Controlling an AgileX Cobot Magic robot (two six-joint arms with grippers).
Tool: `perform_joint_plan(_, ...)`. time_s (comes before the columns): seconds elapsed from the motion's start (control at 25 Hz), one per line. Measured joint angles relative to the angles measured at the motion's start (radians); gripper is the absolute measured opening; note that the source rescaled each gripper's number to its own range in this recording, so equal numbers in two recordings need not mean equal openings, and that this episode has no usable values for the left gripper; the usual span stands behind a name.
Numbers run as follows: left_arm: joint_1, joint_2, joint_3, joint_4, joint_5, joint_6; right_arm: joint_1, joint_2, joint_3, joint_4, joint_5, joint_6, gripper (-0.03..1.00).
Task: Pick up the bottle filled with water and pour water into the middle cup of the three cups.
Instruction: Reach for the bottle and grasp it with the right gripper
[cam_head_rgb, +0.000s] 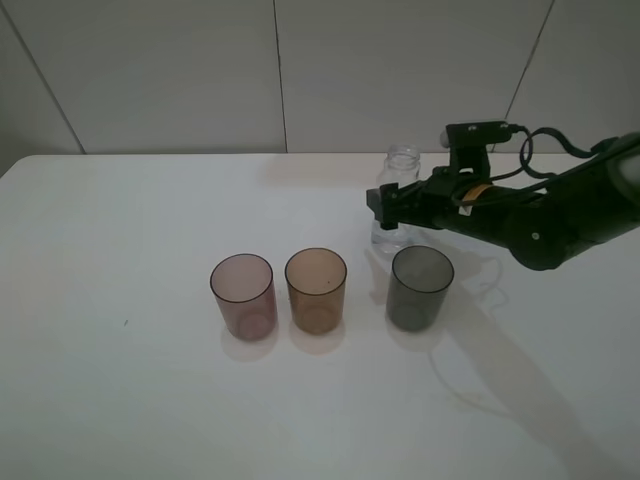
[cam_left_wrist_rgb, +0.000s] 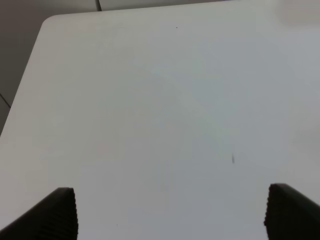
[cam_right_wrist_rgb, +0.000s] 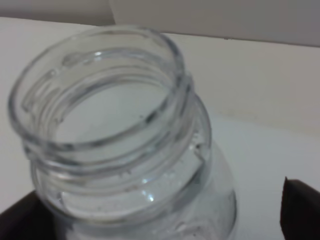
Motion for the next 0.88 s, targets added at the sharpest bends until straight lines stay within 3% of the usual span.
perform_joint_plan(0.44, 0.000, 0.000, 0.000, 0.000, 0.000, 0.000, 0.000, 0.068, -0.001, 0.014, -0.085, -0.010, 0.90)
perform_joint_plan(0.88, 0.000, 0.000, 0.000, 0.000, 0.000, 0.000, 0.001, 0.075, -0.035, 0.018, -0.076, -0.010, 0.89)
